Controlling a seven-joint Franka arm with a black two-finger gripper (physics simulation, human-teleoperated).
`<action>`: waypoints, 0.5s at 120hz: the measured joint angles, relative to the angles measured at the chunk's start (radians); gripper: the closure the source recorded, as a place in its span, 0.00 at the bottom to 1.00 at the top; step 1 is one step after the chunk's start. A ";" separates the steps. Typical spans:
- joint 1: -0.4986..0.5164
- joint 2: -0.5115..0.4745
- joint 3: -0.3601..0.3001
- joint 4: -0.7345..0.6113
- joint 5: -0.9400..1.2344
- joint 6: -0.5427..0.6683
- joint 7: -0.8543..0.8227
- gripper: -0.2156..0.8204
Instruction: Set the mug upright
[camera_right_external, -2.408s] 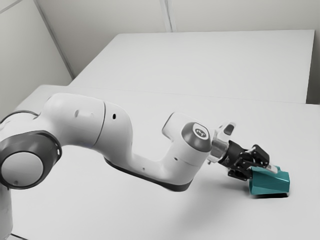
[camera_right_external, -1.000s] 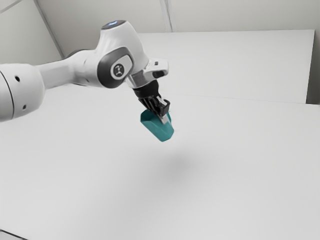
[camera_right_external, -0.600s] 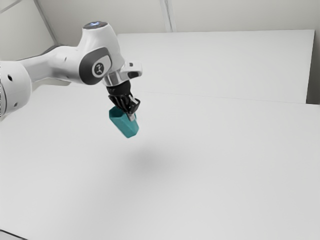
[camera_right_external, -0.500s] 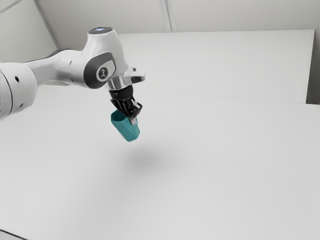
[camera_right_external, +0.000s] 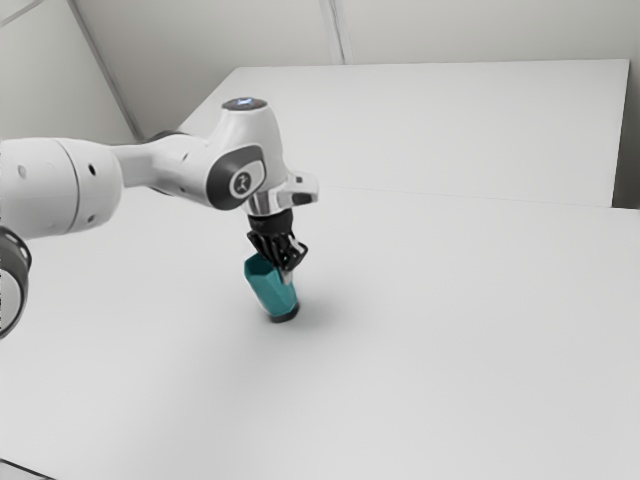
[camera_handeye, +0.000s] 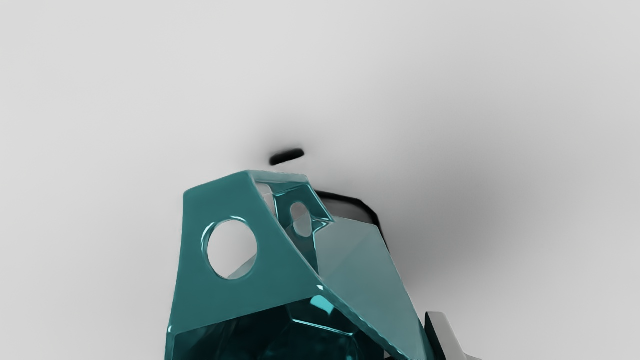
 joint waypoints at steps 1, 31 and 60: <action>0.000 0.001 0.000 0.000 0.000 0.001 0.000 0.97; 0.000 0.018 0.000 0.001 -0.001 0.014 -0.006 0.73; -0.010 -0.079 -0.004 0.010 -0.027 -0.005 -0.003 0.38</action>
